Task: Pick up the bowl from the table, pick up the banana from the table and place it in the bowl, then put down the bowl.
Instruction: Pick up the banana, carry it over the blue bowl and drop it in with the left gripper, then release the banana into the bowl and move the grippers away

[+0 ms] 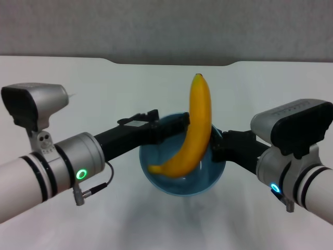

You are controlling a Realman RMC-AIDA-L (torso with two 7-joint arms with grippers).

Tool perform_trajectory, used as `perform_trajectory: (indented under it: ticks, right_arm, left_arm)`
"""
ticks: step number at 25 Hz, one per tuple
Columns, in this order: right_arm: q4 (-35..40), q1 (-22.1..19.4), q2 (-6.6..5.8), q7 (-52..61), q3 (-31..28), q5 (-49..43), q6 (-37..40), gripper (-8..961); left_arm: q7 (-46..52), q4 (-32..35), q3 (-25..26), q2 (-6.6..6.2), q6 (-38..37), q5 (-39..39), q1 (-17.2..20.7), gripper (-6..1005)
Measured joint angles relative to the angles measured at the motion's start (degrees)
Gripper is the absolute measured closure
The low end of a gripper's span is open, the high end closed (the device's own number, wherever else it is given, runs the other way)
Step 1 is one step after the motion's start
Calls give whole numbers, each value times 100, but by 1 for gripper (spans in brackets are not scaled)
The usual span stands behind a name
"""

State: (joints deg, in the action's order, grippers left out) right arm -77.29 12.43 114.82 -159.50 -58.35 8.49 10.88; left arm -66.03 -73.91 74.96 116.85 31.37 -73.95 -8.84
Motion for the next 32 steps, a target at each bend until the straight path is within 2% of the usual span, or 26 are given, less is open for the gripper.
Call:
perform_trajectory:
  ticks: [6, 11, 13, 15, 16, 19, 21, 23, 24, 25, 28, 29, 32]
  right_arm:
    - [-174, 120, -22, 28, -141, 49, 772, 909]
    - [-240, 367, -38, -10, -310, 222, 1040, 909]
    - [-151, 565, -90, -112, -440, 500, 1167, 909]
    - [-17, 784, -195, -473, -652, 1127, 1297, 909]
    - [-17, 784, -195, -473, -652, 1127, 1297, 909]
    - [139, 959, -259, -1123, -949, 2033, 1352, 909]
    - [193, 1028, -276, -1193, -989, 2173, 1397, 909]
    - [322, 1203, -311, -1227, -1037, 2340, 1520, 909]
    - [510, 1439, -326, -1227, -1074, 2432, 1693, 909]
    - [510, 1439, -326, -1227, -1074, 2432, 1693, 909]
    - [1190, 2015, -305, -1232, -1181, 2492, 2001, 909]
    - [1190, 2015, -305, -1232, -1181, 2492, 2001, 909]
    - [1684, 2374, -287, -1233, -1210, 2531, 2059, 909]
  left_arm:
    - [-215, 46, 335, -9, -125, -33, 256, 97]
    - [-344, 124, 778, -29, -219, -108, 482, 97]
    - [-363, 179, 907, -30, -220, -179, 529, 96]
    - [-363, 220, 988, -30, -228, -243, 549, 96]
    - [-362, 239, 1016, -31, -237, -263, 554, 96]
    - [-363, 282, 1047, -31, -251, -276, 563, 96]
    - [-363, 300, 1053, -31, -257, -277, 564, 96]
    - [-363, 327, 1059, -31, -263, -278, 565, 96]
    - [-363, 340, 1060, -32, -261, -281, 565, 96]
    - [-363, 354, 1060, -33, -263, -286, 564, 96]
    - [-359, 414, 1066, -38, -264, -337, 535, 97]
    - [-353, 423, 1069, -38, -263, -354, 526, 97]
    - [-350, 430, 1097, -40, -265, -362, 521, 97]
